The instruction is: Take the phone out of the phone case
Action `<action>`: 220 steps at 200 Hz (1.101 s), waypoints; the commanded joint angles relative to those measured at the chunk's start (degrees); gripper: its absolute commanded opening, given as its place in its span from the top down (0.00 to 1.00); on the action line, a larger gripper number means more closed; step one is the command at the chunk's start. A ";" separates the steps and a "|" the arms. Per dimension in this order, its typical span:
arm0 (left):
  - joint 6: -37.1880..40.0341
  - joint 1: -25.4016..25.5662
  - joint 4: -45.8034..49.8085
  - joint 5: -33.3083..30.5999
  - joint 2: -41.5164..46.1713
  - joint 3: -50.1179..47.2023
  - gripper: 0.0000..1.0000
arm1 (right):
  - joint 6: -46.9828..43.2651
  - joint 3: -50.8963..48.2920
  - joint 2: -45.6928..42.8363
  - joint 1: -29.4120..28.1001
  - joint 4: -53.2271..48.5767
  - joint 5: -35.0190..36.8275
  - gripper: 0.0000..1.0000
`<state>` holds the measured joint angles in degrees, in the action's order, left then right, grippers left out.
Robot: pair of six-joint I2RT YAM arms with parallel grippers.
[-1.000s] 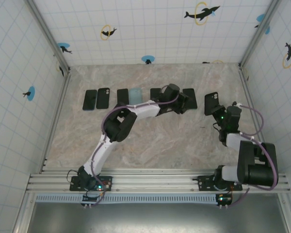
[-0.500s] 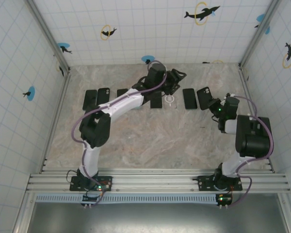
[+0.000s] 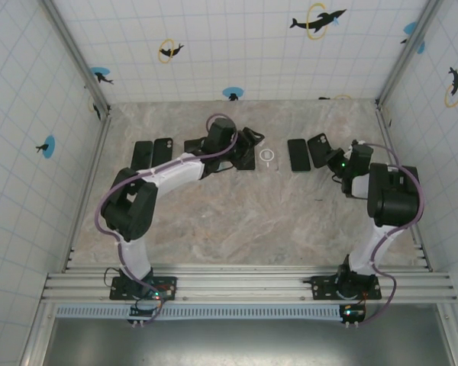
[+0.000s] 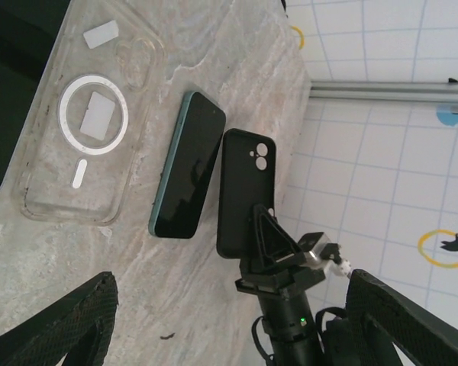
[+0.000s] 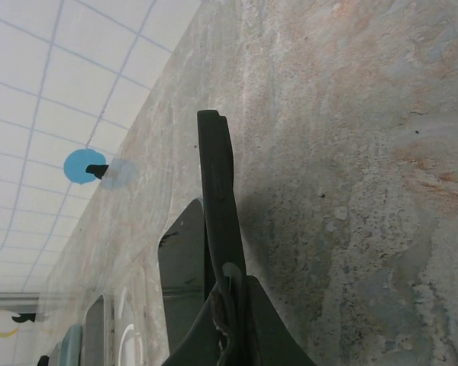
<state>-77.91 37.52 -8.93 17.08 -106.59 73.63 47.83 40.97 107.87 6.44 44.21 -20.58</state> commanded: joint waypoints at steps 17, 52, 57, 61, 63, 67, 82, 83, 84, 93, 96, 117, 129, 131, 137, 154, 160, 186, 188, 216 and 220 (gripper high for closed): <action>-1.88 -0.94 -5.41 0.04 3.05 -3.36 0.20 | -1.40 2.93 2.41 -0.25 -0.67 1.01 0.91; -3.55 -1.54 -7.59 -0.14 3.40 -5.71 0.19 | -1.02 3.88 3.84 -0.58 -1.05 1.90 0.89; -4.06 -1.59 -8.36 -0.06 3.46 -6.35 0.19 | -0.91 3.93 4.05 -0.66 -0.97 1.95 0.88; -4.32 -1.57 -8.75 -0.03 3.49 -6.69 0.19 | -0.86 4.00 4.16 -0.64 -0.96 2.07 0.88; -4.50 -1.68 -8.87 0.04 3.49 -6.79 0.19 | -0.82 4.04 4.18 -0.70 -0.96 2.15 0.88; -4.65 -1.66 -9.04 0.10 3.42 -6.94 0.19 | -0.73 4.17 4.27 -0.79 -1.04 2.32 0.87; -4.73 -1.68 -9.15 0.31 3.31 -6.91 0.18 | -0.76 4.69 4.66 -1.13 -1.38 2.48 0.87; -4.72 -1.67 -9.12 0.32 3.31 -6.87 0.18 | -0.74 4.67 4.68 -1.15 -1.39 2.47 0.87; -4.71 -1.71 -9.10 0.32 3.36 -6.89 0.18 | -0.73 4.74 4.70 -1.20 -1.40 2.47 0.87; -4.67 -1.66 -9.09 0.41 3.24 -6.92 0.18 | -0.93 4.98 4.88 -1.29 -1.48 2.31 0.87; -4.68 -1.72 -9.05 0.41 3.25 -6.92 0.18 | -0.98 5.02 4.93 -1.32 -1.47 2.22 0.87; -5.30 -2.13 -9.80 0.32 3.31 -7.59 0.18 | -1.68 5.27 5.02 -1.43 -1.74 1.96 0.85; -5.89 -2.23 -10.79 0.32 3.28 -8.00 0.17 | -2.33 5.33 4.91 -1.25 -2.38 1.78 0.84; -5.93 -2.20 -10.90 0.32 3.17 -8.00 0.17 | -2.53 5.28 4.85 -1.21 -2.55 1.75 0.83; -6.02 -2.26 -10.91 0.32 3.06 -7.91 0.17 | -2.86 5.27 4.61 -1.10 -3.07 1.77 0.83; -6.03 -2.26 -10.95 0.58 2.81 -7.69 0.17 | -4.17 4.87 3.46 -0.73 -4.03 2.07 0.78; -6.09 -2.27 -10.98 0.67 2.79 -7.67 0.17 | -4.90 4.80 2.93 -0.71 -4.56 2.41 0.76; -5.95 -2.25 -10.93 1.00 2.57 -7.27 0.16 | -7.50 4.62 1.03 -0.61 -6.85 3.19 0.70; -5.94 -2.29 -10.93 0.97 2.56 -7.20 0.16 | -7.67 4.57 0.87 -0.59 -7.03 3.25 0.70; -5.59 -2.29 -10.50 1.37 2.25 -6.46 0.16 | -12.27 5.27 -1.92 -0.99 -12.67 6.43 0.63; -5.59 -2.30 -10.61 1.38 2.18 -6.39 0.16 | -12.88 5.27 -2.29 -0.97 -13.24 7.04 0.62</action>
<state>-83.00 35.57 -18.57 17.58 -104.88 66.24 40.29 44.40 109.93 5.63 35.81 -17.08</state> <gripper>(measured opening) 0.837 0.357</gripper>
